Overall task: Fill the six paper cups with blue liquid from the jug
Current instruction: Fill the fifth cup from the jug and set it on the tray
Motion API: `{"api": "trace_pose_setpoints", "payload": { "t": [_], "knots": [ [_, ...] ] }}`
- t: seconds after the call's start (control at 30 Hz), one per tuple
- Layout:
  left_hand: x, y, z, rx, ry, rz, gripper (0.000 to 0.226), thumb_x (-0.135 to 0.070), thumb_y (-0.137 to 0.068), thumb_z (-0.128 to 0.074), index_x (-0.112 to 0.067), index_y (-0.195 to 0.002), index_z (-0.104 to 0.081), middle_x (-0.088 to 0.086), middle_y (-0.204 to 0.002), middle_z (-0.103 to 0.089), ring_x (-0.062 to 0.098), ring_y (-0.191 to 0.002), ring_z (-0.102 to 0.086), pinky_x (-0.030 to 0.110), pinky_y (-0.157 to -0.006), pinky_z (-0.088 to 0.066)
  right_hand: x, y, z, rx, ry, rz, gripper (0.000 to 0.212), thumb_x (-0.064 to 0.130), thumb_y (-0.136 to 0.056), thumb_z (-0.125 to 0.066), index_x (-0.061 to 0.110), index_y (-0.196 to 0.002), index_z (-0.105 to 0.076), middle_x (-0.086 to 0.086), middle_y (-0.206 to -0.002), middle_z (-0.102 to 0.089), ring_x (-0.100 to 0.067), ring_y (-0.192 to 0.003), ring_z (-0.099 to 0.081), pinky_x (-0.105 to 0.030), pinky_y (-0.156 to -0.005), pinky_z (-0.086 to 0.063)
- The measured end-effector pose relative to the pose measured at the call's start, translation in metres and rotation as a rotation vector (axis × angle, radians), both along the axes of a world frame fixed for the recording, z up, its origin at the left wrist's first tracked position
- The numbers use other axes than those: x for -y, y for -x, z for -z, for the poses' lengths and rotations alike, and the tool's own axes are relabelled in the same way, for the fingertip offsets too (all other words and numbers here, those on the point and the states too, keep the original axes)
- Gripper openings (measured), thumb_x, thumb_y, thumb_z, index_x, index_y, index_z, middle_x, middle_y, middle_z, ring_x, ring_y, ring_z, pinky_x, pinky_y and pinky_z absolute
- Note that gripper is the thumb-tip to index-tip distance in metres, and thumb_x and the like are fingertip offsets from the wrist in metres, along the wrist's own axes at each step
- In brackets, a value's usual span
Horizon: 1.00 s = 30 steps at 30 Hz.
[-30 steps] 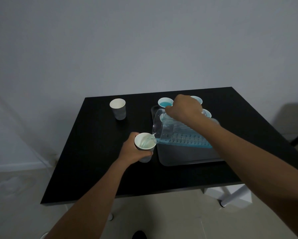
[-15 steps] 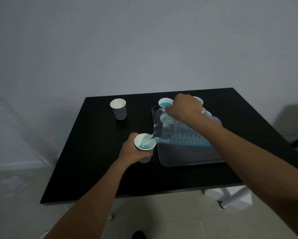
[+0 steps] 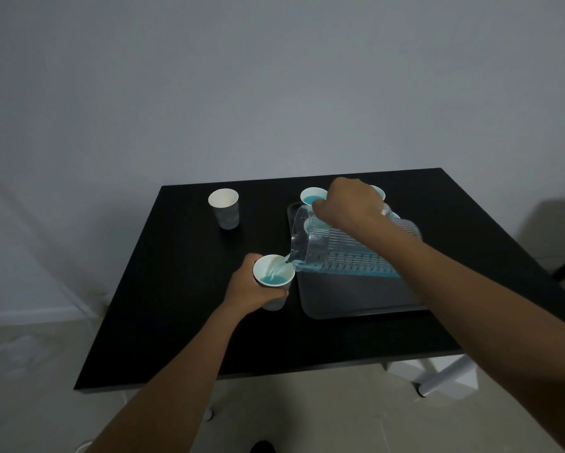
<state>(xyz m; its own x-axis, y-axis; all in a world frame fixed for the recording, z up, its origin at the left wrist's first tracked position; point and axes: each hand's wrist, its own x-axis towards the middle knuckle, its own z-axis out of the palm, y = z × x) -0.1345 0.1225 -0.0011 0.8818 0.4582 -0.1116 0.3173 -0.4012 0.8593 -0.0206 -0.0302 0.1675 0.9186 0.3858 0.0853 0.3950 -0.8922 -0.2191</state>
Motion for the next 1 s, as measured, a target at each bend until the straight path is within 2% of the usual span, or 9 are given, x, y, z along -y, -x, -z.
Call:
{"api": "trace_pose_setpoints", "payload": {
  "t": [0.13,0.47,0.67,0.83,1.0],
  "knots": [
    [-0.001,0.0,0.001,-0.021,-0.004,-0.006,0.07,-0.031,-0.052,-0.09,-0.028,-0.111,-0.052,-0.009,-0.107,-0.063,0.01,-0.099,-0.061,0.035,-0.085,-0.054,-0.001,0.001,-0.002,0.011,0.007,-0.008,0.023,0.037,-0.089,-0.055,0.013,-0.086,-0.053,-0.005,-0.082,-0.054,-0.025,-0.075,-0.051,-0.029,-0.066,-0.036],
    [-0.004,0.002,0.0,-0.033,-0.005,-0.009,0.069,-0.031,-0.053,-0.09,-0.028,-0.111,-0.051,-0.01,-0.107,-0.061,0.01,-0.098,-0.06,0.033,-0.083,-0.054,-0.006,0.0,-0.002,0.023,0.01,0.005,0.025,0.036,-0.088,-0.055,0.012,-0.081,-0.051,-0.004,-0.078,-0.054,-0.024,-0.073,-0.053,-0.03,-0.063,-0.035],
    [-0.006,0.0,0.001,-0.031,-0.014,-0.012,0.069,-0.031,-0.053,-0.09,-0.027,-0.11,-0.051,-0.009,-0.106,-0.061,0.01,-0.097,-0.06,0.033,-0.084,-0.054,-0.008,0.0,-0.004,0.006,0.006,0.009,0.027,0.037,-0.089,-0.055,0.012,-0.08,-0.051,0.0,-0.065,-0.046,-0.023,-0.071,-0.051,-0.029,-0.062,-0.034],
    [-0.008,-0.004,0.0,-0.047,-0.001,-0.017,0.07,-0.032,-0.052,-0.09,-0.029,-0.11,-0.051,-0.011,-0.106,-0.061,0.009,-0.098,-0.06,0.033,-0.085,-0.053,-0.009,0.0,-0.009,0.018,0.02,0.013,0.036,0.036,-0.089,-0.053,0.013,-0.063,-0.043,-0.001,-0.064,-0.048,-0.022,-0.068,-0.051,-0.029,-0.06,-0.035],
    [-0.009,-0.006,-0.002,-0.034,-0.008,-0.015,0.07,-0.031,-0.054,-0.09,-0.028,-0.111,-0.051,-0.013,-0.105,-0.06,0.007,-0.097,-0.059,0.029,-0.082,-0.051,-0.011,0.002,-0.012,0.021,0.022,0.011,0.037,0.036,-0.09,-0.052,0.013,-0.062,-0.042,-0.001,-0.062,-0.047,-0.022,-0.066,-0.05,-0.029,-0.06,-0.035]
  ]
}}
